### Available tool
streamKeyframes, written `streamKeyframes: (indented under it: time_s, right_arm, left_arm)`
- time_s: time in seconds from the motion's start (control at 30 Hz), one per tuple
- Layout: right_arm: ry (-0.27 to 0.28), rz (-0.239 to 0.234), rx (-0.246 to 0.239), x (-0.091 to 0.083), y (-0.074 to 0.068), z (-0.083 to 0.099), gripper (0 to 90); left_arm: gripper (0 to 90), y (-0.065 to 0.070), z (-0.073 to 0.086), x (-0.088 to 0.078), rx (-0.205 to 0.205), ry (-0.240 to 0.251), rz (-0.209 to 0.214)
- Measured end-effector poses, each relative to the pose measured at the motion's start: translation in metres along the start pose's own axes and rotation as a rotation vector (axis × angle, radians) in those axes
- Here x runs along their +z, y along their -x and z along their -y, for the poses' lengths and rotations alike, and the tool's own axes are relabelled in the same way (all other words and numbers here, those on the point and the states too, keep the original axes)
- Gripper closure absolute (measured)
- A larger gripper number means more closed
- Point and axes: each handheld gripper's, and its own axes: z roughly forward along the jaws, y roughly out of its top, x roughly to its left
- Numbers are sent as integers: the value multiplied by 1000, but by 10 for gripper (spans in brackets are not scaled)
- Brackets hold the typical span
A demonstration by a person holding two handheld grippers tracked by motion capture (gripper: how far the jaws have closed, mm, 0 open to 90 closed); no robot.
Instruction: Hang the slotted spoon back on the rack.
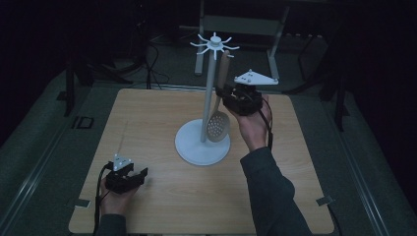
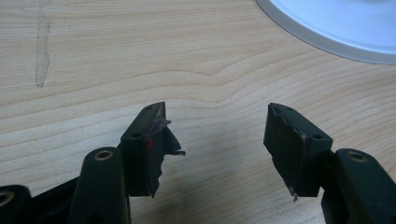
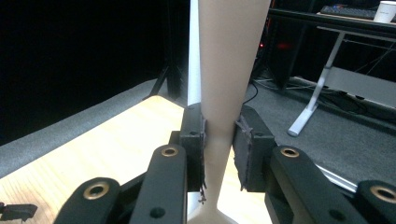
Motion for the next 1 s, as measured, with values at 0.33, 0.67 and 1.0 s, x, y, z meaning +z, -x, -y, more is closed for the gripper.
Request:
streamKeyframes:
  time_s: [0.33, 0.67, 1.0]
  right_arm:
    - [19, -4, -21, -4, 0, 5, 596]
    - [2, 37, -12, -5, -1, 7, 399]
    - [-18, 77, -4, -14, -1, 13, 248]
  left_arm:
    - [399, 1, 0, 1, 3, -2, 1]
    - [398, 1, 0, 1, 3, -2, 0]
    - [387, 0, 0, 0, 2, 1, -4]
